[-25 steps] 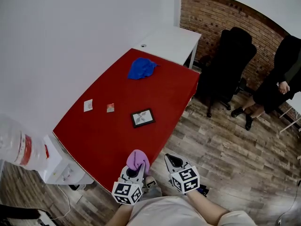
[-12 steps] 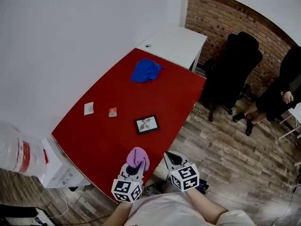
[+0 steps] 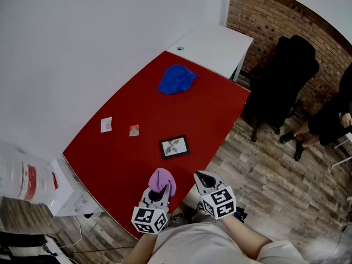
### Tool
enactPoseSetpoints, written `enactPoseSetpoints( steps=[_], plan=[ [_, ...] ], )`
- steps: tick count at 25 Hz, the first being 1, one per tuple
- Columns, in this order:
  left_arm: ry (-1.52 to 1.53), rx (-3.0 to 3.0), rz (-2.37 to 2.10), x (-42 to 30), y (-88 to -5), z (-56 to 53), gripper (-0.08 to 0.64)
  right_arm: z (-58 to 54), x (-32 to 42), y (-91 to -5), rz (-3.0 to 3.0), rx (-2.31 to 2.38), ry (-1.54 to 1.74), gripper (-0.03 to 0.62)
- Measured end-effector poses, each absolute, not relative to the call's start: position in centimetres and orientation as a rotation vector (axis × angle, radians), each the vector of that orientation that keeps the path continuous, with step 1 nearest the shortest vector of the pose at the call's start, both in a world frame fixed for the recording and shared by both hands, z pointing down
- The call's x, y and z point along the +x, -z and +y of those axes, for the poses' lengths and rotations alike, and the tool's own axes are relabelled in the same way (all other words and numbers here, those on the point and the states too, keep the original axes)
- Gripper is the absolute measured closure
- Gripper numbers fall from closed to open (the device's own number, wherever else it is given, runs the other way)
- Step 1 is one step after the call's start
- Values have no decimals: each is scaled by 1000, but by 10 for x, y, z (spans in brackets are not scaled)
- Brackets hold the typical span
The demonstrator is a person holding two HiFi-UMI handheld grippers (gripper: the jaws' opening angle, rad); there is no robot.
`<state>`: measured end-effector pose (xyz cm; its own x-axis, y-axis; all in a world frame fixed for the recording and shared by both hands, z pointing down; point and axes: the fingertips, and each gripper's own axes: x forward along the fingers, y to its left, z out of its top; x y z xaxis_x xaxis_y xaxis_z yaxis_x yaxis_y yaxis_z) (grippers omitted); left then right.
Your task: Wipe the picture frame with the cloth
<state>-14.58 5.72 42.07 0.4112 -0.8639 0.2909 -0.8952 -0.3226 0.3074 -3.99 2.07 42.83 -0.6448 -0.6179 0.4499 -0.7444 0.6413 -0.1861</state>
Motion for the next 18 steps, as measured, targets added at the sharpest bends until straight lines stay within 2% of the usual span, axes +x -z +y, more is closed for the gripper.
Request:
enactPoseSetpoints(
  steps=[10, 18],
  plan=[
    [-182, 2278, -1524, -150, -441, 20, 495, -11, -43, -450, -2486, 1069, -508, 588],
    [-381, 2366, -1494, -160, -474, -26, 495, -44, -52, -481, -2469, 1079, -528, 588]
  ],
)
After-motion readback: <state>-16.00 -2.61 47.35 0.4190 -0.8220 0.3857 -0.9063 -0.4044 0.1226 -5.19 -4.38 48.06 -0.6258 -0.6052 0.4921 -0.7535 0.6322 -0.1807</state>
